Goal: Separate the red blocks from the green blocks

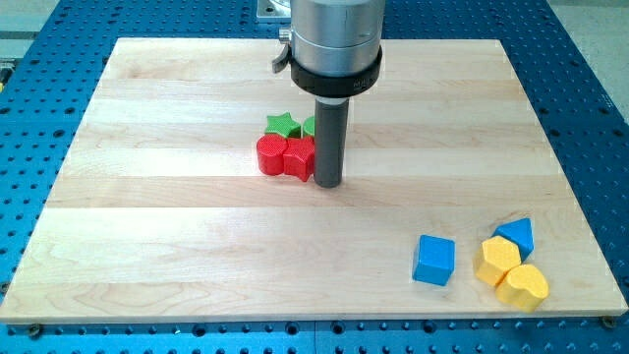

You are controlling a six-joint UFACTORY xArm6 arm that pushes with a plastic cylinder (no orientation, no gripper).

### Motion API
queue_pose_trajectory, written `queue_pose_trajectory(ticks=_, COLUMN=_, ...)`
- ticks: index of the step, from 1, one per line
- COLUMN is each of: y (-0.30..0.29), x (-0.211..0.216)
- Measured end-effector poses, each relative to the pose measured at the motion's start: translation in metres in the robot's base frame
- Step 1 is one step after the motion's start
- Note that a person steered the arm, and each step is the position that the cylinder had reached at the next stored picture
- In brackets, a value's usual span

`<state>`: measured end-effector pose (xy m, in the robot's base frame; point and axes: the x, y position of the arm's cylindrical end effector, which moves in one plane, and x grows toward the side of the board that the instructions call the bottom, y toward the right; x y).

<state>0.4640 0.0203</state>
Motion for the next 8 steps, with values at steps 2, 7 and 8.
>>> queue_pose_trajectory(ticks=2, y=0.002, x=0.000)
queue_pose_trajectory(ticks=7, y=-0.047, x=-0.046)
queue_pose_trajectory(ticks=8, y=-0.061, x=-0.059)
